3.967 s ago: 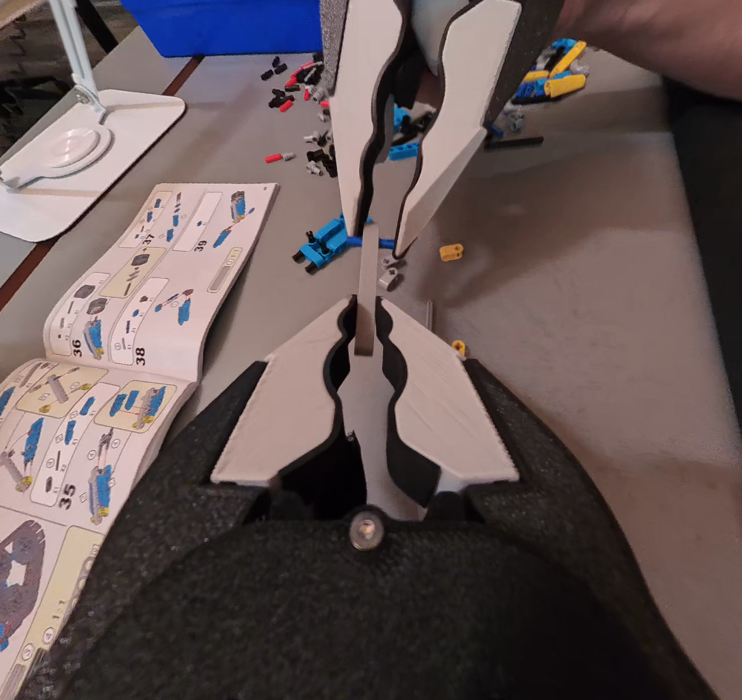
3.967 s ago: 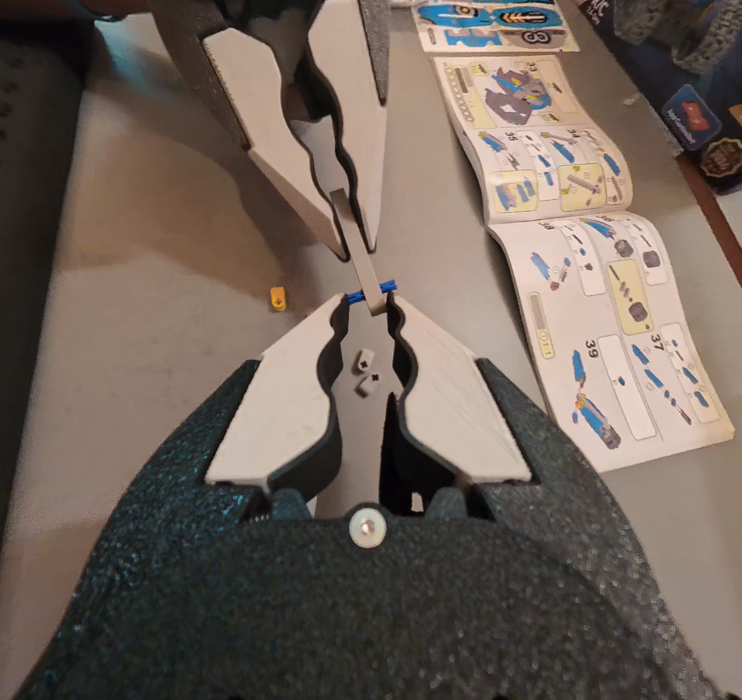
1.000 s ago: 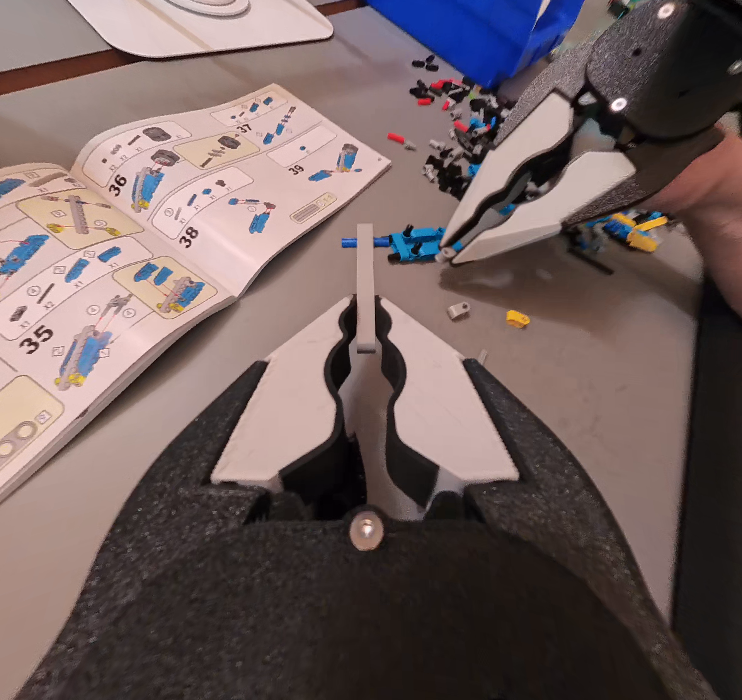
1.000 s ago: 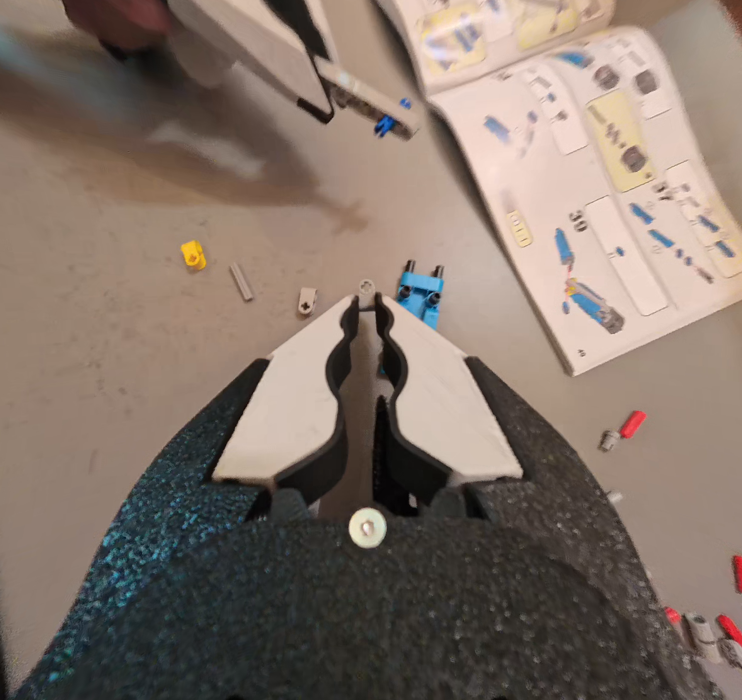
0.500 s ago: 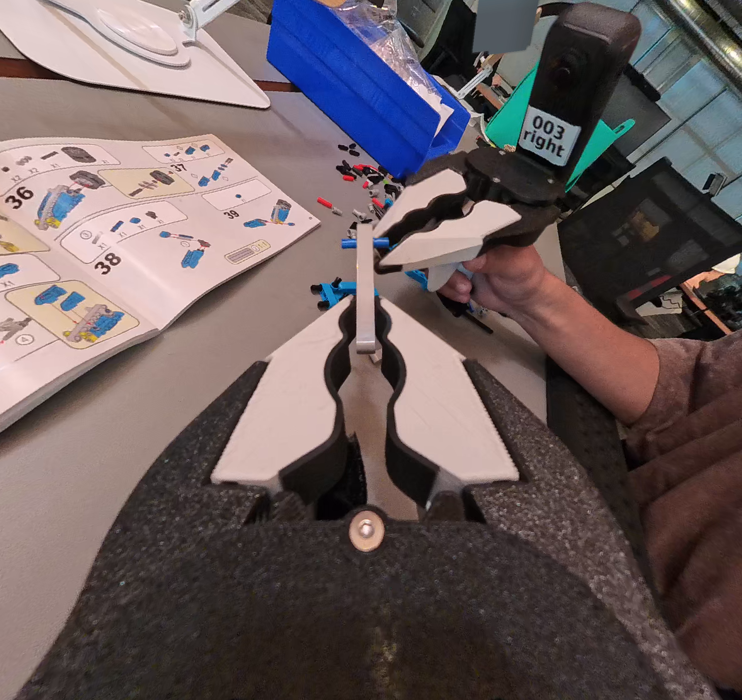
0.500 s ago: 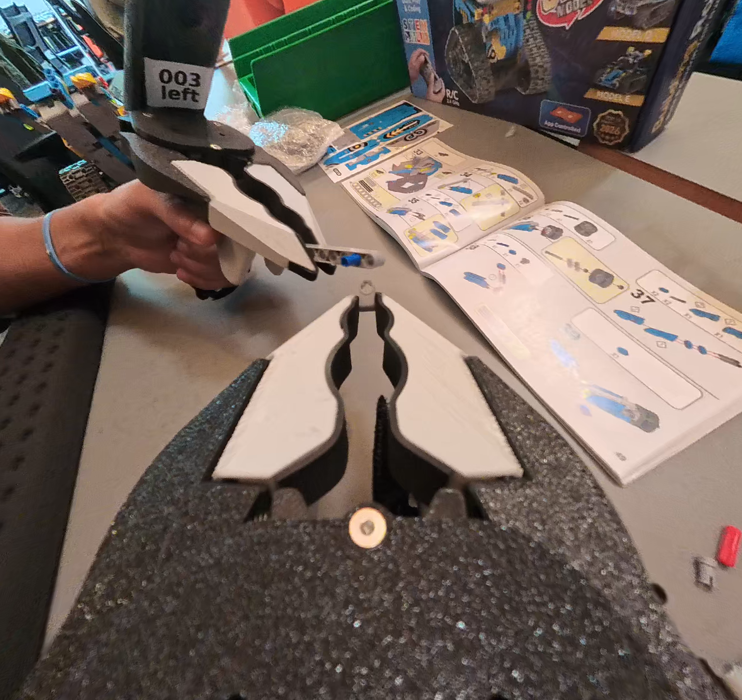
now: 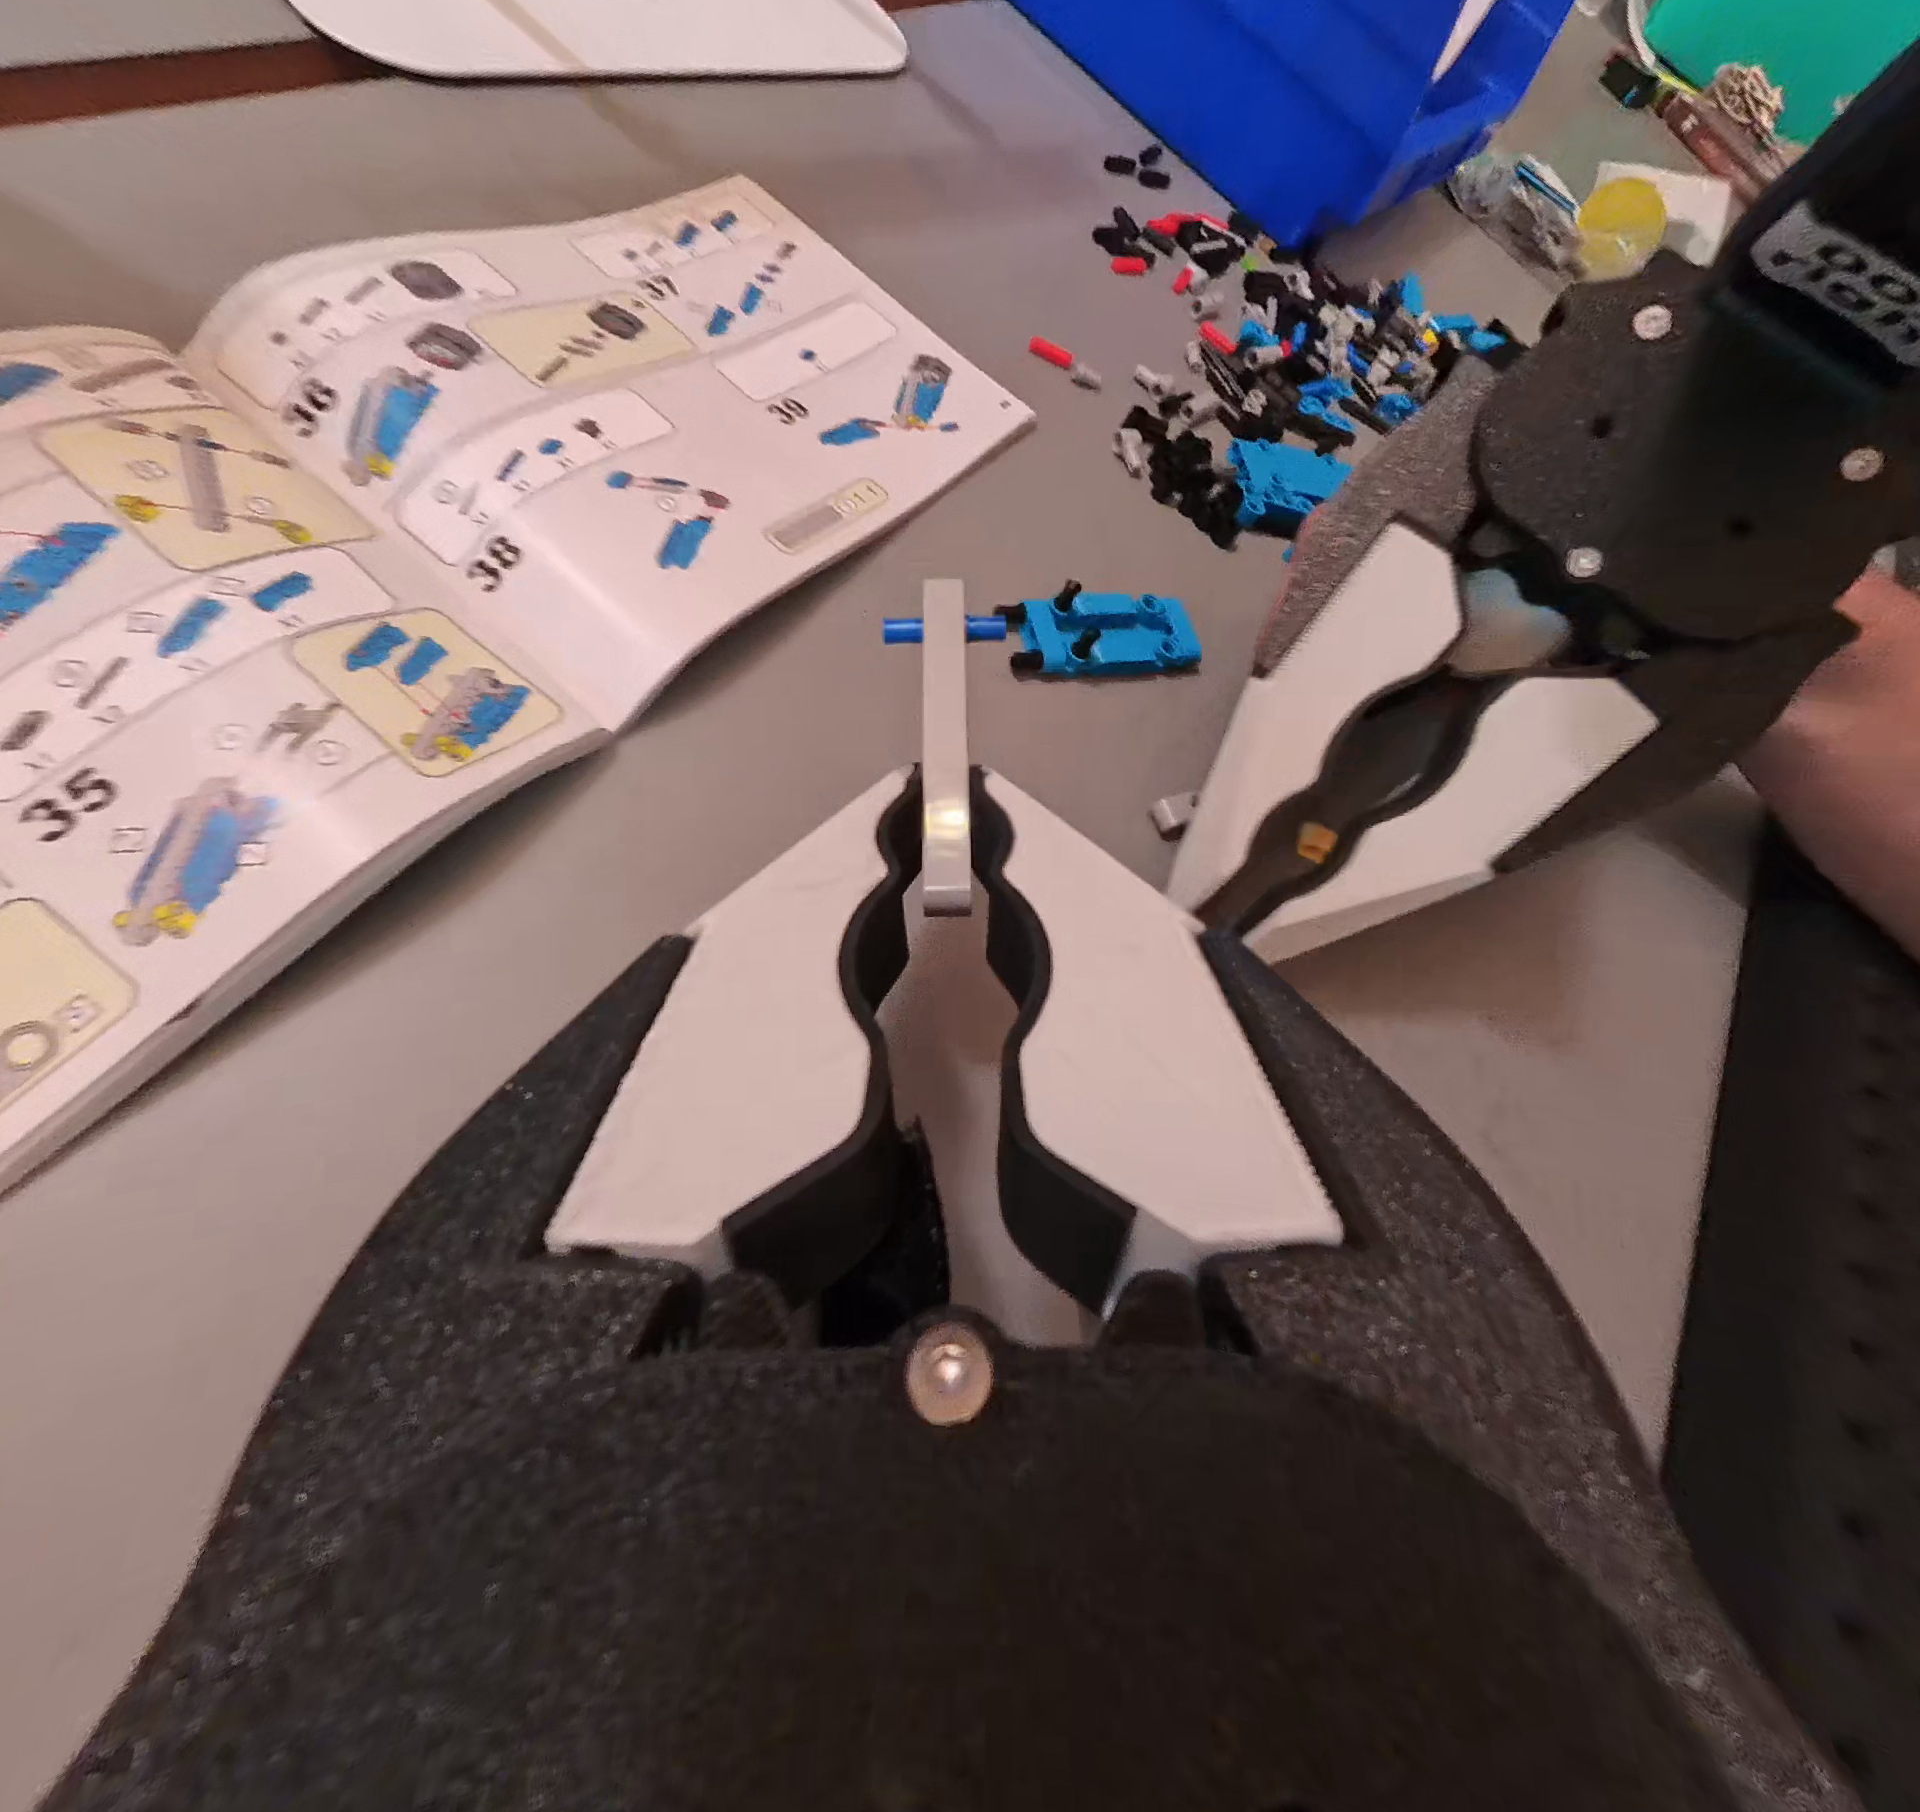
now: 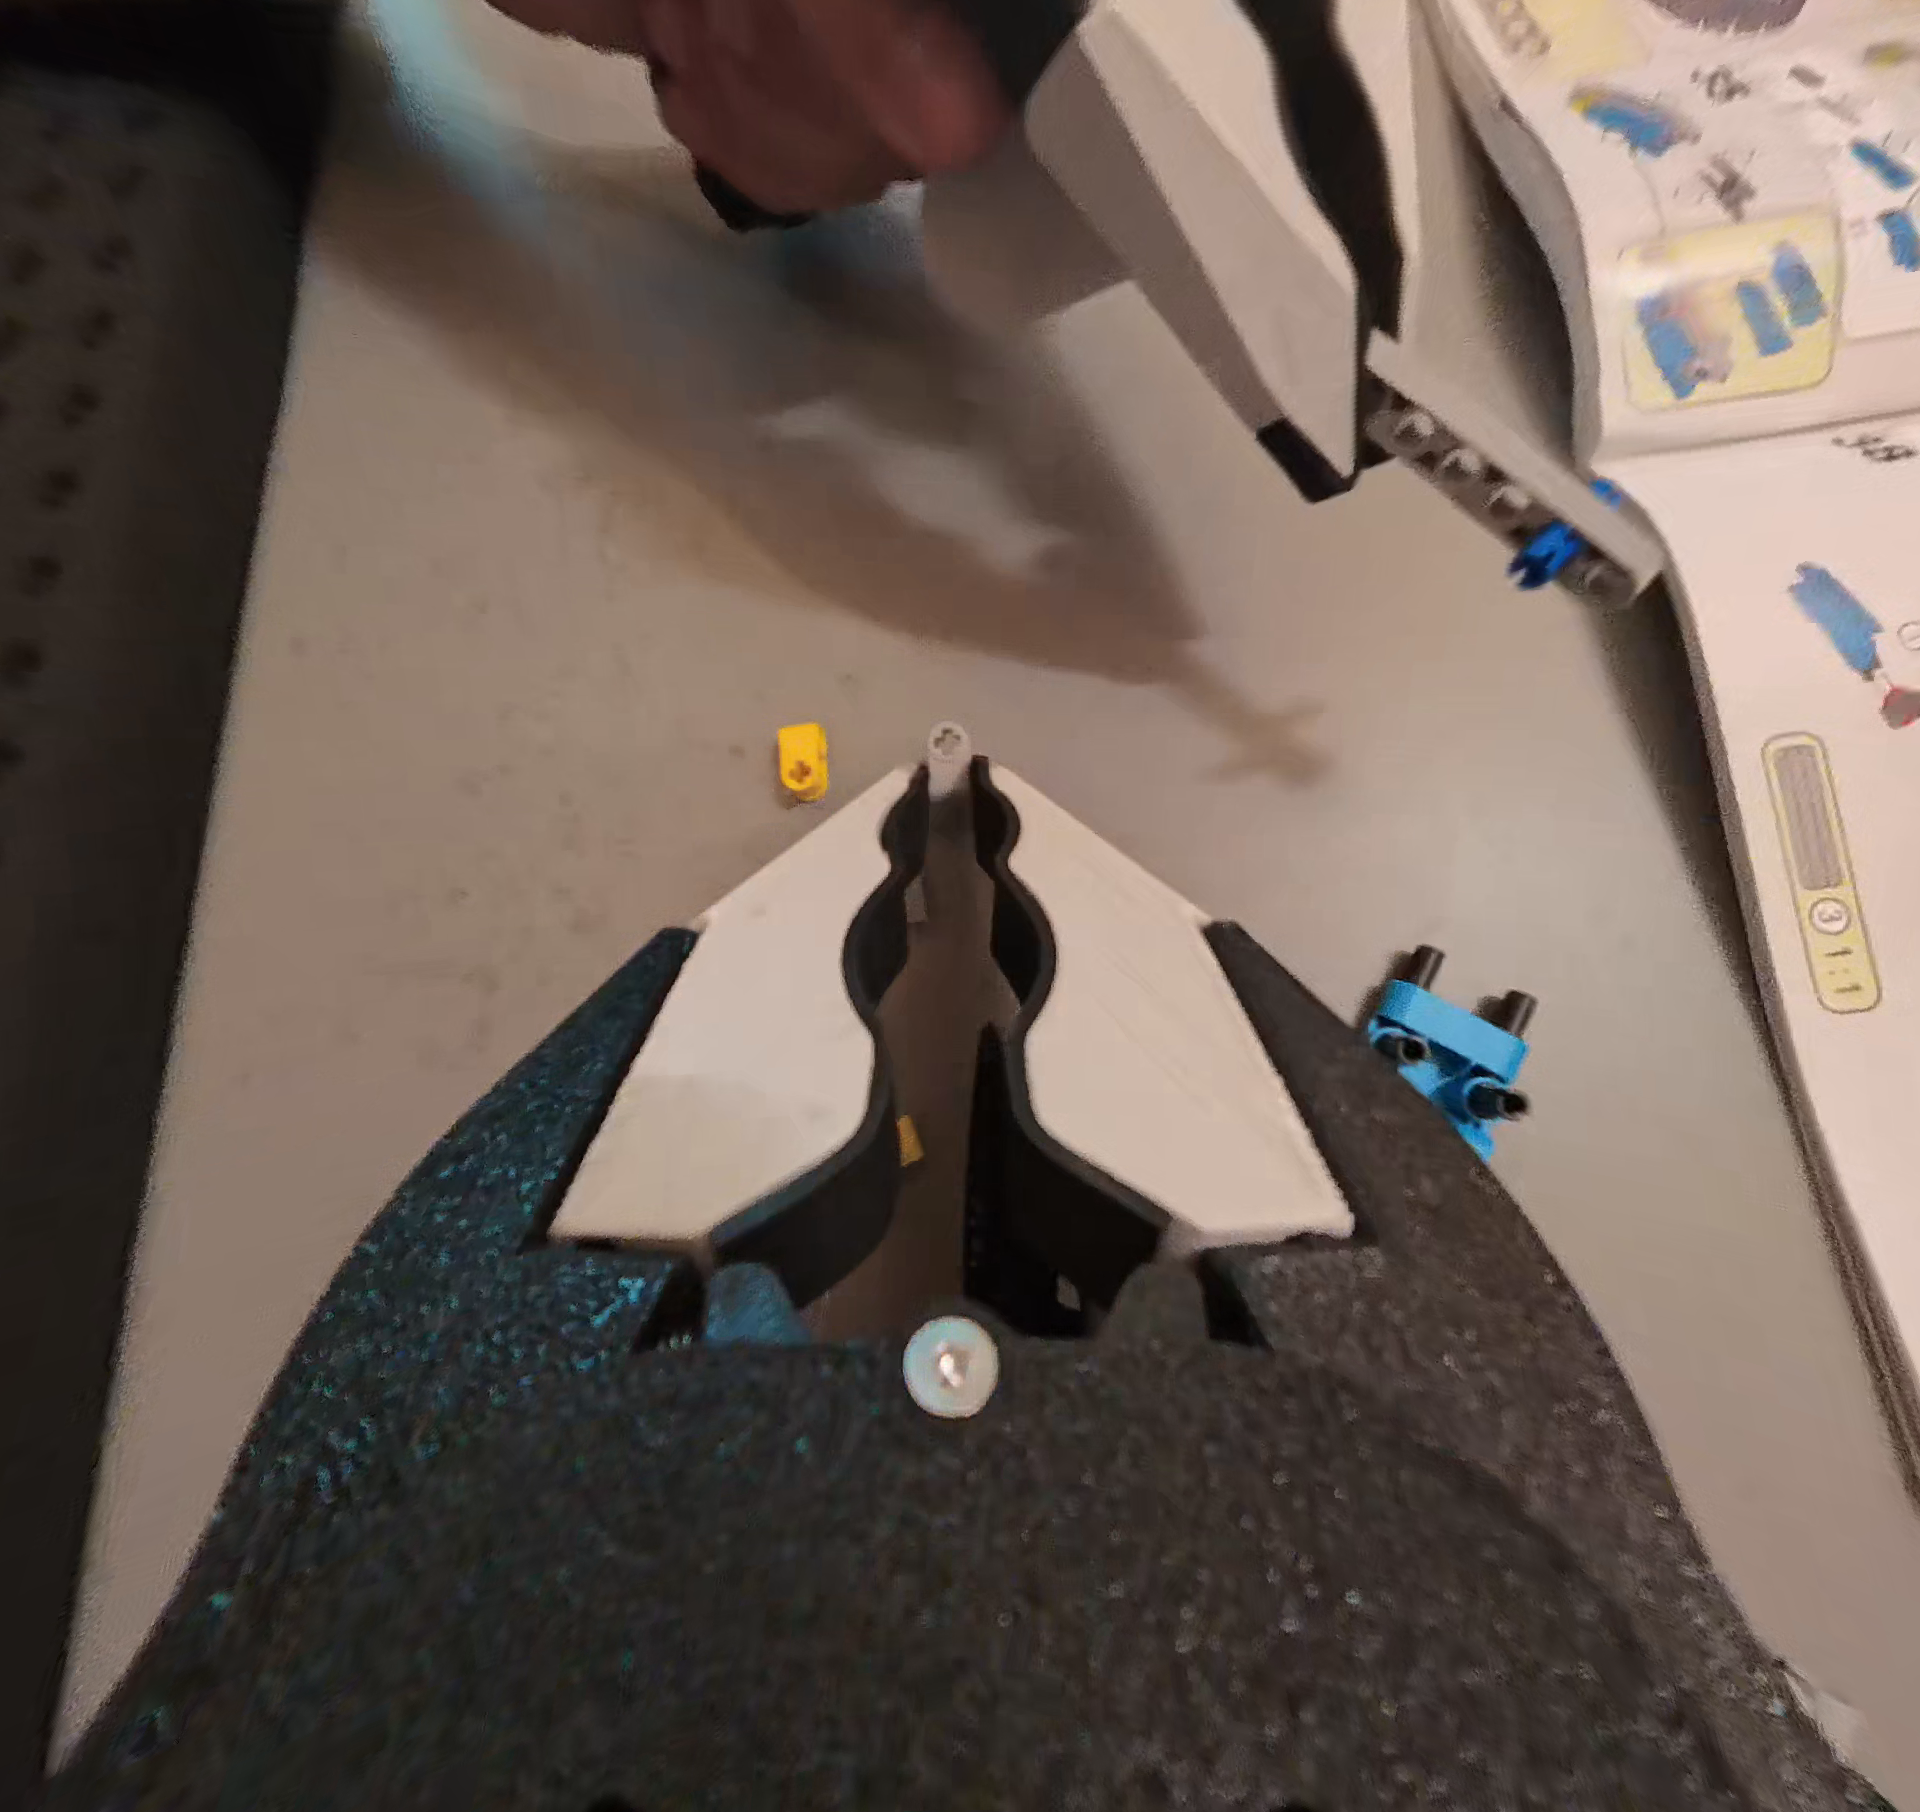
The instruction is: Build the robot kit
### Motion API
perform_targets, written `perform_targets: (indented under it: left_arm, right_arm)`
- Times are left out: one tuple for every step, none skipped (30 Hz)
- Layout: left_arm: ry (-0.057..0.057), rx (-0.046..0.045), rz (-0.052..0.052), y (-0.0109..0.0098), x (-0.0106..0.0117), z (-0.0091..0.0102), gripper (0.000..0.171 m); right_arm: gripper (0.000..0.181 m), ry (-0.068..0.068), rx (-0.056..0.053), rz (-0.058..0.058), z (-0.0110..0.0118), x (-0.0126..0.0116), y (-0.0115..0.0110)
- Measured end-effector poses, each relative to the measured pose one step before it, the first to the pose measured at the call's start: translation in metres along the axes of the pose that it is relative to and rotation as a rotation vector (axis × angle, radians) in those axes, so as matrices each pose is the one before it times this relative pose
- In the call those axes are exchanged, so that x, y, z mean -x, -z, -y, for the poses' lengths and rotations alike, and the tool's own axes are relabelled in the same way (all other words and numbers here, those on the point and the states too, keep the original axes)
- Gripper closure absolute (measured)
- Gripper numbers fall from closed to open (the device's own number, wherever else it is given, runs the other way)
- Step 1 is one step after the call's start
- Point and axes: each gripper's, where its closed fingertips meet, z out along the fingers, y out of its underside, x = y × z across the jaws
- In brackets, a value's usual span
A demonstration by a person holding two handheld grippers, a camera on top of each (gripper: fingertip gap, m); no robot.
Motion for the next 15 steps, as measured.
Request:
perform_targets:
  left_arm:
    - [-0.0089, 0.01332, -0.0015, -0.00168, -0.00202, -0.00248, 0.164]
    - [-0.0137, 0.01004, 0.0083, -0.00095, -0.00050, -0.00178, 0.164]
    - [-0.0167, 0.00984, 0.0128, -0.00060, 0.00034, -0.00152, 0.164]
    - [-0.0176, 0.00705, 0.0150, -0.00030, 0.00098, -0.00114, 0.164]
    - [-0.0155, 0.00361, 0.0135, -0.00020, 0.00113, -0.00053, 0.164]
    - [-0.0110, 0.00339, 0.0067, -0.00025, 0.00037, -0.00043, 0.164]
    - [-0.0060, 0.00477, -0.0015, -0.00035, -0.00056, -0.00080, 0.164]
    - [-0.0028, 0.00761, -0.0095, -0.00050, -0.00179, -0.00115, 0.164]
    - [-0.0029, 0.01257, -0.0195, -0.00053, -0.00329, -0.00198, 0.164]
    - [-0.0007, 0.01955, -0.0276, -0.00064, -0.00473, -0.00291, 0.164]
    - [0.0022, 0.01942, -0.0319, -0.00100, -0.00539, -0.00294, 0.164]
    - [-0.0008, 0.01963, -0.0401, -0.00157, -0.00695, -0.00300, 0.164]
    - [-0.0028, 0.01766, -0.0329, -0.00173, -0.00619, -0.00294, 0.164]
    - [-0.0032, 0.01503, -0.0155, -0.00172, -0.00392, -0.00249, 0.165]
    - [-0.0086, 0.01726, -0.0108, -0.00172, -0.00341, -0.00278, 0.165]
  right_arm:
    - [0.173, 0.0127, 0.0208, -0.0264, -0.00367, -0.00351, -0.00254]
    - [0.172, 0.0197, 0.0126, -0.0373, -0.00245, -0.00483, -0.00139]
    - [0.173, 0.0113, -0.0118, -0.0139, 0.00191, -0.00144, 0.00042]
    - [0.172, 0.0049, -0.0053, -0.0194, 0.00129, -0.00304, 0.00067]
    - [0.168, -0.0006, 0.0040, -0.0159, -0.00018, -0.00277, 0.00034]
    - [0.161, -0.0034, 0.0045, -0.0124, -0.00071, -0.00221, 0.00082]
    - [0.158, -0.0065, -0.0009, -0.0118, -0.00005, -0.00216, 0.00191]
    - [0.158, -0.0076, -0.0014, -0.0071, 0.00006, -0.00153, 0.00323]
    - [0.161, -0.0071, 0.0010, 0.0074, -0.00022, 0.00076, 0.00420]
    - [0.169, -0.0057, 0.0075, 0.0307, -0.00139, 0.00489, 0.00515]
    - [0.172, -0.0066, 0.0053, 0.0494, -0.00172, 0.00881, 0.00495]
    - [0.171, -0.0118, 0.0008, 0.0409, -0.00148, 0.00781, 0.00350]
    - [0.168, -0.0135, 0.0060, 0.0211, -0.00163, 0.00408, 0.00136]
    - [0.165, -0.0081, 0.0051, -0.0072, -0.00059, -0.00090, -0.00038]
    - [0.164, -0.0030, 0.0012, -0.0011, 0.00041, -0.00051, -0.00187]
